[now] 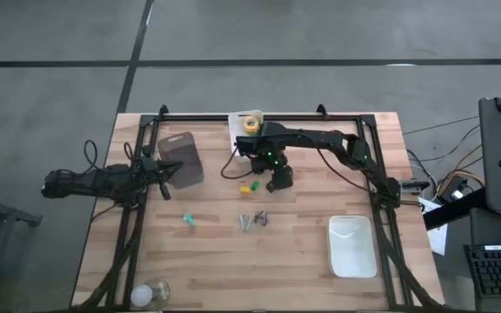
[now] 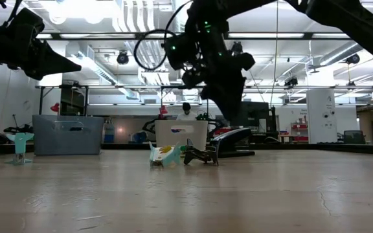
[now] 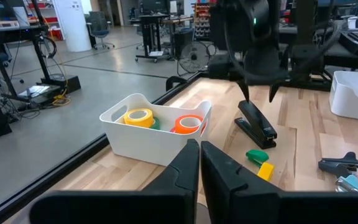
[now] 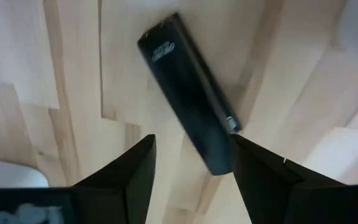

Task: Pick and place Stapler, Stapler remover, tape
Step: Put the black stapler into the bottom white bin

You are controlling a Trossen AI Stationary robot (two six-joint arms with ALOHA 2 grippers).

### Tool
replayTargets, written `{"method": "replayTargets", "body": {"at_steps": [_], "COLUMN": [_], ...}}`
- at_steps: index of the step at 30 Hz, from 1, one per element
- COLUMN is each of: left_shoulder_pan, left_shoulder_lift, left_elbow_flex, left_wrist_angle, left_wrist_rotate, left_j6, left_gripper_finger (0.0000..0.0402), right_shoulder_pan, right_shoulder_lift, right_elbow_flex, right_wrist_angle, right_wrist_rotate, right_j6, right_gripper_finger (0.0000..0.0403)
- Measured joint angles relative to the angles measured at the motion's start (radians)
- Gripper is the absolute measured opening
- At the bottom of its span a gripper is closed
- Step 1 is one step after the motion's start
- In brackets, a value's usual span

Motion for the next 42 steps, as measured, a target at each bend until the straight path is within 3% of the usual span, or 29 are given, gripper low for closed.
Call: {"method": "replayTargets", "body": {"at_steps": [20, 30, 40, 42], "left_shoulder_pan": [0.0, 0.0, 0.0, 0.0], "left_shoulder_lift": [0.0, 0.0, 0.0, 0.0], "left_elbow_flex": [0.0, 0.0, 0.0, 0.0], "left_wrist_angle": [0.0, 0.0, 0.0, 0.0], "left_wrist_rotate": [0.0, 0.0, 0.0, 0.0], "left_j6": [0.0, 0.0, 0.0, 0.0], "left_gripper_finger": [0.0018, 0.0019, 0.002, 0.0019], "right_shoulder_pan": [0.006, 0.013, 0.023, 0.026], "right_shoulder_lift": [-0.001, -0.001, -0.001, -0.001], "right_elbow_flex": [-0.111, -0.23, -0.192, -0.172], "right_wrist_angle": [0.103, 0.151, 0.136, 0.128], "right_wrist_rotate": [0.054, 0.06, -0.012, -0.033], "right_j6": [-0.08, -0.023, 0.063, 0.083], "right_gripper_finger": [0.0199, 0.0196, 0.0117, 0.0116]}}
